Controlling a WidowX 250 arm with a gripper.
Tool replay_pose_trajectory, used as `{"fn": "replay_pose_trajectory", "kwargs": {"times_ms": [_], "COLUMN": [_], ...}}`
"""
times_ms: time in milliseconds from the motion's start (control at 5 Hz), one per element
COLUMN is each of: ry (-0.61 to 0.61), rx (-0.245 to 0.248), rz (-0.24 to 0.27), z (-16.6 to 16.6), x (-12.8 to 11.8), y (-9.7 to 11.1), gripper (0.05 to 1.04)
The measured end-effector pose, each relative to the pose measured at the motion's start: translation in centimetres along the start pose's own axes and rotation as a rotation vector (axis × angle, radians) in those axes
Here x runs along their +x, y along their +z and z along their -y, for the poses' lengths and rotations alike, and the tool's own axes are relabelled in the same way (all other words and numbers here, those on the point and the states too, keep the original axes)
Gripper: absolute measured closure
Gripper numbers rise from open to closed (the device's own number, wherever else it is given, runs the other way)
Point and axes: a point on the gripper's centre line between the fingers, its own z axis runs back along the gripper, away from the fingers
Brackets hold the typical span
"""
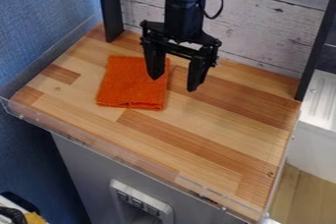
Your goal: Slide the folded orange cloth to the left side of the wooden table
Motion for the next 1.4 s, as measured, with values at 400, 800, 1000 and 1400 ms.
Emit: {"fn": "replay_pose_trajectory", "kwargs": {"times_ms": [400, 800, 1000, 1400], "ry": [-0.204, -0.475, -0.589, -0.760], "rx": [-0.002, 0.017, 0.033, 0.042], "rz": [0.020, 0.109, 0.129, 0.129], "z": [-1.7, -5.0, -6.0, -7.7], "x": [0.3, 2.6, 3.7, 4.8], "y": [0.1, 0.7, 0.9, 1.5], "gripper": [0.084, 0.084, 0.084, 0.135]}}
